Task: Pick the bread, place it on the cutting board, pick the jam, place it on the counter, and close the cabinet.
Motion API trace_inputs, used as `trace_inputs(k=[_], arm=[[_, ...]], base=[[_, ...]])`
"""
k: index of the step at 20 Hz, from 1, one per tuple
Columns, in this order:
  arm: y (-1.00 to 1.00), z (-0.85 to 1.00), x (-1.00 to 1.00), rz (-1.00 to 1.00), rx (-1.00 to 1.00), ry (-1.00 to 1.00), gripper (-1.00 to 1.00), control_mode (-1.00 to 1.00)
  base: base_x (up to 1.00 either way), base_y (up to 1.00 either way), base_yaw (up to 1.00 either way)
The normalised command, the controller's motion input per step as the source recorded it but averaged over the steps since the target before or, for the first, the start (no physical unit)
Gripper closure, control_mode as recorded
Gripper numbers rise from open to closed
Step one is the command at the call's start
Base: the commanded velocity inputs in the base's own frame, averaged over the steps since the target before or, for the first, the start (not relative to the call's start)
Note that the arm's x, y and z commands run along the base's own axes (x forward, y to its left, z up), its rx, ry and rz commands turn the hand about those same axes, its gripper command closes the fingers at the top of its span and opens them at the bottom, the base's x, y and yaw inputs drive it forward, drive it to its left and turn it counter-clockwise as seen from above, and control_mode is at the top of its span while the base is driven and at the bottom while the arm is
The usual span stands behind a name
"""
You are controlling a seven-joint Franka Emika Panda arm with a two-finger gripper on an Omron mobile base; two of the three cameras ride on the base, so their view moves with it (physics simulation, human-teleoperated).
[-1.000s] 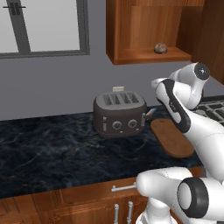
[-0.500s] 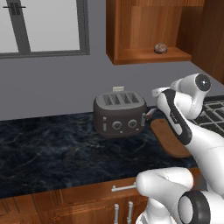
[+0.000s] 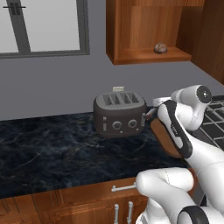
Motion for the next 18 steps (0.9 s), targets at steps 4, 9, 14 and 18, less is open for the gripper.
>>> trace_inputs(k=[4,9,14,18], arm=[[0.00,-0.27,-0.17,0.00,0.00,0.00,1.00,-1.00],[0.00,-0.26,-0.12,0.00,0.00,0.00,1.00,-1.00],[0.00,-0.25,-0.13,0.00,0.00,0.00,1.00,-1.00],[0.00,-0.24,-0.06,0.00,0.00,0.00,1.00,-1.00]], base=[[0.00,0.00,0.00],[0.00,0.00,0.00],[0.00,0.00,0.00],[0.00,0.00,0.00]])
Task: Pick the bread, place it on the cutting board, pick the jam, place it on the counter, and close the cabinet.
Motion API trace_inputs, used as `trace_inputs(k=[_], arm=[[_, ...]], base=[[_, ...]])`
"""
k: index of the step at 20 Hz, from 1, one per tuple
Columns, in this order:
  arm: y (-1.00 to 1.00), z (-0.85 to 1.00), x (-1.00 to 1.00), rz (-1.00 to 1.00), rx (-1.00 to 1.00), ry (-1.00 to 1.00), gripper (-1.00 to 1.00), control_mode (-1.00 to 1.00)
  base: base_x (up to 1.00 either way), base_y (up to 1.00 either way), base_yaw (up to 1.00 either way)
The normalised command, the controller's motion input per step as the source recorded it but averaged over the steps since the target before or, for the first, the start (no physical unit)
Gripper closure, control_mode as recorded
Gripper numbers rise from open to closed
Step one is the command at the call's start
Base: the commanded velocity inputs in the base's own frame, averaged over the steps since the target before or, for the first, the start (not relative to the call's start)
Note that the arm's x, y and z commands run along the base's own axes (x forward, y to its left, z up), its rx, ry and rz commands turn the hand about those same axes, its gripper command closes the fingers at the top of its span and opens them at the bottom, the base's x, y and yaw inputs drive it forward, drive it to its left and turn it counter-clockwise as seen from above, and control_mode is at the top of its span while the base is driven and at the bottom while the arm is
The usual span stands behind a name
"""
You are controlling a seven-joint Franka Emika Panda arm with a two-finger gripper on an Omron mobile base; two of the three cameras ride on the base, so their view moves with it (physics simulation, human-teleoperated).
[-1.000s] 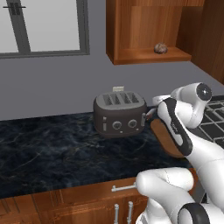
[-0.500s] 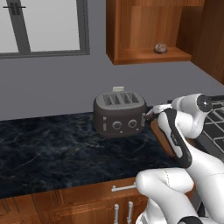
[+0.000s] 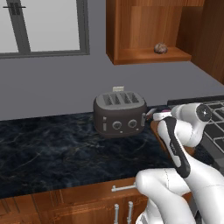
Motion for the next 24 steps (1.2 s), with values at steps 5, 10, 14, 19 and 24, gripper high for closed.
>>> trace_inputs(k=[5,10,14,19,24], arm=[[0.00,-0.21,-0.01,0.00,0.00,0.00,1.00,-1.00],[0.01,-0.17,-0.01,0.00,0.00,0.00,1.00,-1.00],[0.04,-0.16,0.00,0.00,0.00,0.01,1.00,-1.00],[0.03,-0.12,0.00,0.00,0.00,0.04,1.00,-1.00],[0.06,-0.10,0.00,0.00,0.00,0.06,1.00,-1.00]], base=[[0.00,0.00,0.00],[0.00,0.00,0.00],[0.00,0.00,0.00],[0.00,0.00,0.00],[0.00,0.00,0.00]])
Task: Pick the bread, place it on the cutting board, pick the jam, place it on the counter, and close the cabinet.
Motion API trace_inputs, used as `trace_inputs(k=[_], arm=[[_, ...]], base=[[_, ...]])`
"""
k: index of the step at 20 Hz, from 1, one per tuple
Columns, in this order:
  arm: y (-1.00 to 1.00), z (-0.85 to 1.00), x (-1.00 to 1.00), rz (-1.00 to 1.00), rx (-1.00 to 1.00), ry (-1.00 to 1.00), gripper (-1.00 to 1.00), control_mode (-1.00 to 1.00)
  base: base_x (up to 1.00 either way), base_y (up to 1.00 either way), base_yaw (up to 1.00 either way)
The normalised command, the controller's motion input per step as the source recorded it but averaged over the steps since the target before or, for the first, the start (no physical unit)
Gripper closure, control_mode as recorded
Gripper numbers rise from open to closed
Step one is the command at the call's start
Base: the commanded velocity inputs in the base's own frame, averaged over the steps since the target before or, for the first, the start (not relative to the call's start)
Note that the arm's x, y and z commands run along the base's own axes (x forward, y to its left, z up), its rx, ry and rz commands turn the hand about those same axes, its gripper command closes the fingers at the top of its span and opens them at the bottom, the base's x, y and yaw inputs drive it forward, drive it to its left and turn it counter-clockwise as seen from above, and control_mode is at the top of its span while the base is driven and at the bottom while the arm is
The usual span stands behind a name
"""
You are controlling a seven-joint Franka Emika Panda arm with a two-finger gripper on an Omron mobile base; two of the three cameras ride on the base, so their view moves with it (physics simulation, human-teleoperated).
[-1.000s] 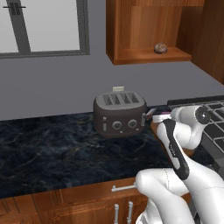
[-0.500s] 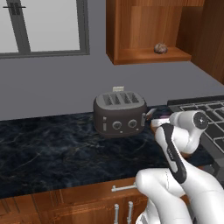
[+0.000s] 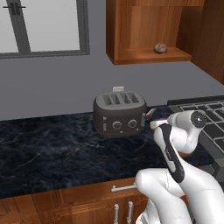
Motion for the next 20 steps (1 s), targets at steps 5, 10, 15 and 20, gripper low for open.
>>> trace_inputs(k=[5,10,15,20], arm=[[0.11,-0.17,0.00,0.00,0.00,0.04,1.00,-1.00],[0.14,-0.17,0.00,0.00,0.00,0.03,1.00,-1.00],[0.16,-0.25,0.00,0.00,0.00,0.01,1.00,-1.00],[0.16,-0.33,0.00,0.00,-0.01,0.00,1.00,-1.00]], base=[[0.00,0.00,0.00],[0.00,0.00,0.00],[0.00,0.00,0.00],[0.00,0.00,0.00]])
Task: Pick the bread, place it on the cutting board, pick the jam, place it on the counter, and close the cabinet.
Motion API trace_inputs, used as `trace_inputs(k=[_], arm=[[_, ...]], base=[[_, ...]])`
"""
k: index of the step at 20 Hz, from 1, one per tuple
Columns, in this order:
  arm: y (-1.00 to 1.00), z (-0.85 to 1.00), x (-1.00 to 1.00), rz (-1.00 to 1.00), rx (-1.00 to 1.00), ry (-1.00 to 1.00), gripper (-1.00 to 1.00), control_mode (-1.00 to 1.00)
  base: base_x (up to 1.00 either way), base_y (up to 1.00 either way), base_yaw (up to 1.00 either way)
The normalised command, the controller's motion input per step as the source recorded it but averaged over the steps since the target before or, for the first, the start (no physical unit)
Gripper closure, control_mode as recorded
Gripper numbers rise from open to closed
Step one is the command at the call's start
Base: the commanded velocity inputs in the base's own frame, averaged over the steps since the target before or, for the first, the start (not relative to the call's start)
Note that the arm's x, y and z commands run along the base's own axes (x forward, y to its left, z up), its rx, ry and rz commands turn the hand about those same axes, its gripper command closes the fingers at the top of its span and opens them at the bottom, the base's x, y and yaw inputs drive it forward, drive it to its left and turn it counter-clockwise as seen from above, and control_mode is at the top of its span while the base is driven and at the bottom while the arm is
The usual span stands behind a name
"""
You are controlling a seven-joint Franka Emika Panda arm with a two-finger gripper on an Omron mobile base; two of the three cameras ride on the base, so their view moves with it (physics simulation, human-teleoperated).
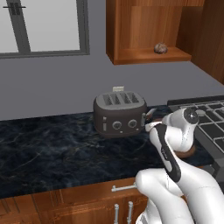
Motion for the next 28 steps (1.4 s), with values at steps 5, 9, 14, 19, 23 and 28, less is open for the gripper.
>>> trace_inputs(k=[5,9,14,19,23,28], arm=[[0.15,-0.35,0.00,0.00,0.00,0.00,1.00,-1.00],[0.15,-0.34,0.00,0.00,-0.01,0.00,1.00,-1.00],[0.13,-0.35,0.00,0.00,-0.01,0.00,1.00,-1.00],[0.00,-0.36,0.00,0.00,0.00,0.00,1.00,-1.00],[0.00,-0.38,0.00,0.00,0.00,0.00,1.00,-1.00],[0.00,-0.36,0.00,0.00,0.00,0.00,1.00,-1.00]], base=[[0.00,0.00,0.00],[0.00,0.00,0.00],[0.00,0.00,0.00],[0.00,0.00,0.00],[0.00,0.00,0.00],[0.00,0.00,0.00]])
